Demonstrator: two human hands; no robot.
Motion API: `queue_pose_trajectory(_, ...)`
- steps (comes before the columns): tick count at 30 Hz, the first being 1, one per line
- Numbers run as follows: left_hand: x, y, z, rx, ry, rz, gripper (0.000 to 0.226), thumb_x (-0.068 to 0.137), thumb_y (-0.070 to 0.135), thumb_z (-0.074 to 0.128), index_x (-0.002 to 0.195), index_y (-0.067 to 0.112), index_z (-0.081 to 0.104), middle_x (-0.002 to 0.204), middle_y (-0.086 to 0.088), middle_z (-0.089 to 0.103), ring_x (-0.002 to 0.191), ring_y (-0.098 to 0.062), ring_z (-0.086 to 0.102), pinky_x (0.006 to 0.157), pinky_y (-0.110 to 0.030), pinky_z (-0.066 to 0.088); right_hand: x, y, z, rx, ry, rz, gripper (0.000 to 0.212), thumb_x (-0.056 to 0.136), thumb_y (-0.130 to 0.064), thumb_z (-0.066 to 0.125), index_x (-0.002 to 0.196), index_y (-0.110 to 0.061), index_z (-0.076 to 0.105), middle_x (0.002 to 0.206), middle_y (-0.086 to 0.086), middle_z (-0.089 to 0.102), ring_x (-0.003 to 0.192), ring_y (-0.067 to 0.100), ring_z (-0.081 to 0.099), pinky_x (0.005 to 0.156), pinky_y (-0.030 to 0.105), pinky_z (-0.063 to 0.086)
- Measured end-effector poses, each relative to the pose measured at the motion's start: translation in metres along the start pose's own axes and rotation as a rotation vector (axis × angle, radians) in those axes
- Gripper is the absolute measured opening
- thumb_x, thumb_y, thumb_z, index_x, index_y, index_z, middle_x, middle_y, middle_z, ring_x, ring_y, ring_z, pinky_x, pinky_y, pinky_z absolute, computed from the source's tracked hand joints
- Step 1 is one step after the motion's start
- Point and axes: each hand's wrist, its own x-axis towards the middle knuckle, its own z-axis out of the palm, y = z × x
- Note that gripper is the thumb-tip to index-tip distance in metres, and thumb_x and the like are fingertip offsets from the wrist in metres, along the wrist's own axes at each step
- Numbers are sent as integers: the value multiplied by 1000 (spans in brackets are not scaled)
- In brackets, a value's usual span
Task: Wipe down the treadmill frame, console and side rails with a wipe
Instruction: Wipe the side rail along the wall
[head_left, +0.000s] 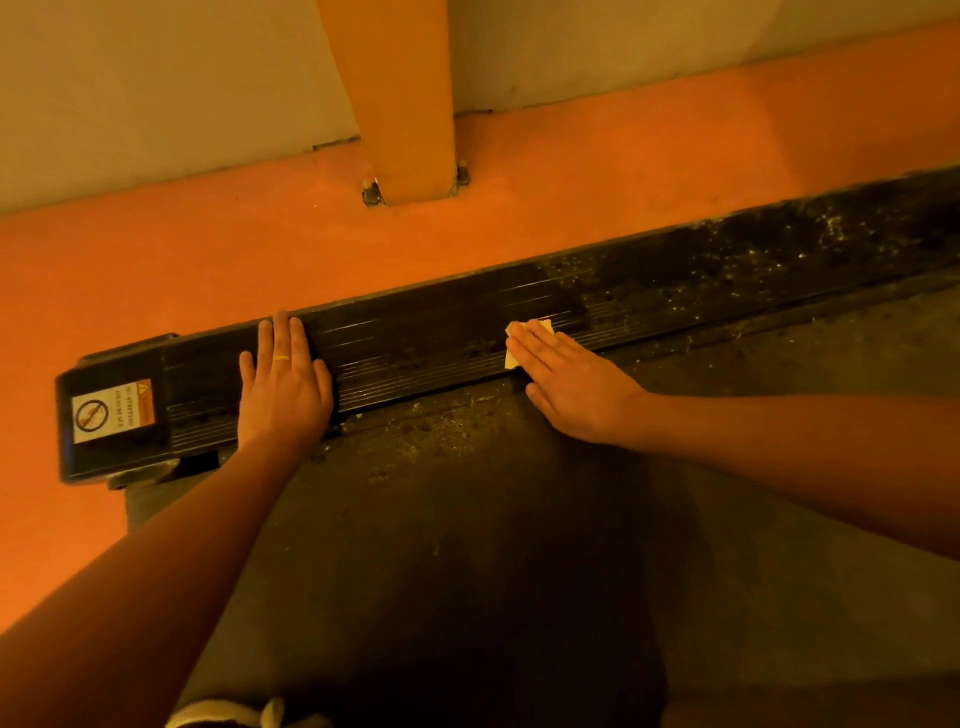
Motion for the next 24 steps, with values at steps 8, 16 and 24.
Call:
queue_pose_trajectory(8, 11, 95, -5, -32, -24, 170, 62, 108, 36, 24, 161, 11, 5, 169, -6, -3, 155, -21, -6, 125, -48, 4, 3, 25, 0, -110, 60, -75, 63, 108, -23, 30, 158, -15, -8, 166, 5, -12, 154, 20, -7, 123, 36, 0)
queue_pose_trajectory(16, 11, 151, 29, -61, 158, 71, 60, 106, 35, 21, 160, 11, 13, 169, -7, 6, 156, -23, 2, 125, -47, 3, 10, 16, 35, -284, 299, -150, 68, 93, -3, 50, 155, -4, 22, 162, 19, 21, 151, 33, 18, 122, 44, 19)
queue_pose_trajectory(24, 10, 154, 27, -83, 159, 52, 61, 105, 36, 19, 160, 12, 11, 169, -6, 3, 156, -23, -1, 126, -47, 2, 8, 8, 22, -286, 221, -89, 76, 87, 1, 66, 153, -2, 28, 160, 20, 26, 149, 33, 24, 120, 43, 26)
